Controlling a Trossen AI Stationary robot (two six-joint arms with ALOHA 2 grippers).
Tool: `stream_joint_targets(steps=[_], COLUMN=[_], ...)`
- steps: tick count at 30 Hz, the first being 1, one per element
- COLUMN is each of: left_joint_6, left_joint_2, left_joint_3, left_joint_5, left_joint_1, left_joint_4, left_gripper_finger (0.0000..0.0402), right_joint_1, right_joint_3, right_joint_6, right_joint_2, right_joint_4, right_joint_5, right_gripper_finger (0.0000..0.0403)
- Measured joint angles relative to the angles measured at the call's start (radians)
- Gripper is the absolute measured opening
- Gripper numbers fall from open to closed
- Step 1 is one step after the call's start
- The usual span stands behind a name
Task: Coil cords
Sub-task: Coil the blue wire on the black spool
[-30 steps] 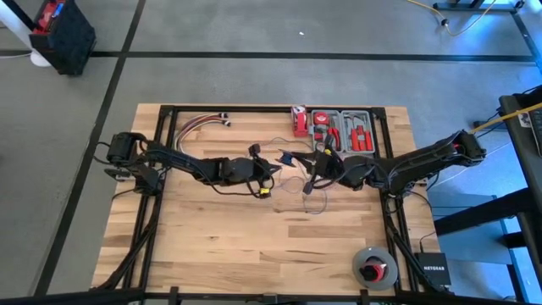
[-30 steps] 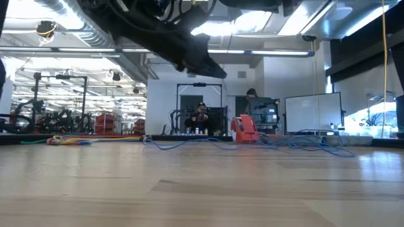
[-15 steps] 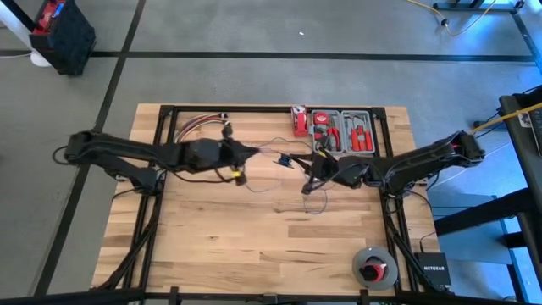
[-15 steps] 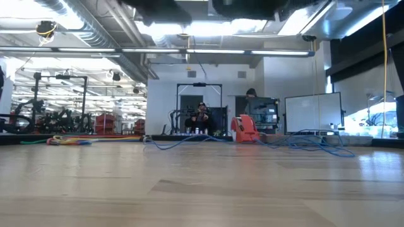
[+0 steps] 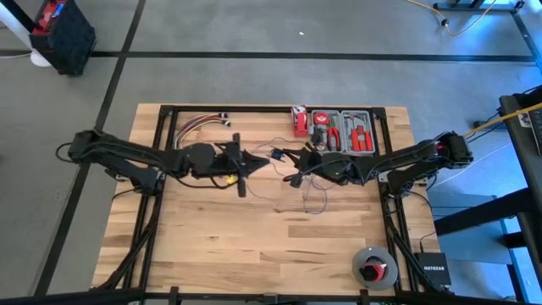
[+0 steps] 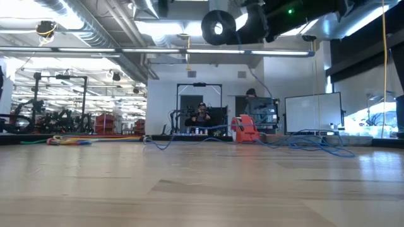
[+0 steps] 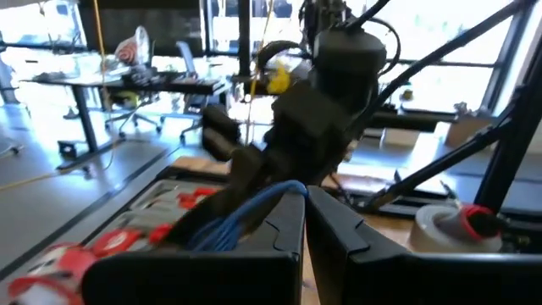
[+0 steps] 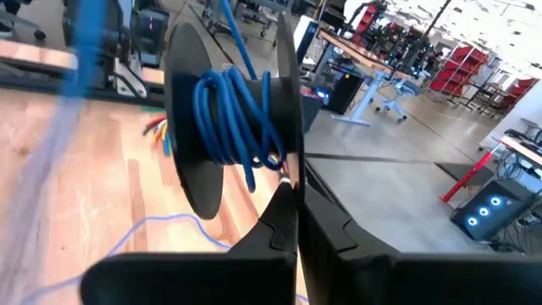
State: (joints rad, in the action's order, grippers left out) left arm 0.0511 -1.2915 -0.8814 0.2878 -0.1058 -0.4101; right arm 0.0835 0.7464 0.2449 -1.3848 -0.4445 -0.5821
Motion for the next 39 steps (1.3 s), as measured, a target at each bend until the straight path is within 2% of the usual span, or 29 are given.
stream_joint_targets(steps=[8,13,17,22,27,31,39], left_joint_6=[0.002,0.001,-0.010,-0.023,-0.024,-0.033,-0.031], left_joint_2=[-0.157,-0.256,-0.312,-0.314,-0.314,-0.312,-0.310], left_joint_3=[-0.002,-0.063,-0.120,-0.127,-0.128,-0.130,-0.125], left_joint_5=[-0.003,-0.001,0.000,0.016,0.086,0.149,0.156], left_joint_1=[0.001,0.034,0.048,0.049,0.049,0.048,0.049], left_joint_4=[-0.189,-0.210,-0.135,0.010,0.079,0.127,0.182], left_gripper_finger=[0.0001,0.0001,0.0001,0.0001,0.0001,0.0001,0.0001], right_joint_1=[-0.006,-0.006,-0.006,-0.006,-0.006,-0.006,0.010], right_joint_3=[0.000,0.000,0.000,-0.001,-0.002,-0.003,-0.005], right_joint_6=[-0.030,-0.032,-0.035,-0.045,-0.095,-0.136,-0.138], right_joint_2=[-0.003,-0.003,-0.003,0.007,0.021,0.042,0.070], right_joint_4=[-0.027,-0.029,-0.030,-0.032,-0.052,-0.067,-0.057], right_joint_5=[0.023,0.050,0.046,0.047,0.066,0.121,0.123], right_gripper_finger=[0.0001,0.0001,0.0001,0.0001,0.0001,0.0001,0.0001])
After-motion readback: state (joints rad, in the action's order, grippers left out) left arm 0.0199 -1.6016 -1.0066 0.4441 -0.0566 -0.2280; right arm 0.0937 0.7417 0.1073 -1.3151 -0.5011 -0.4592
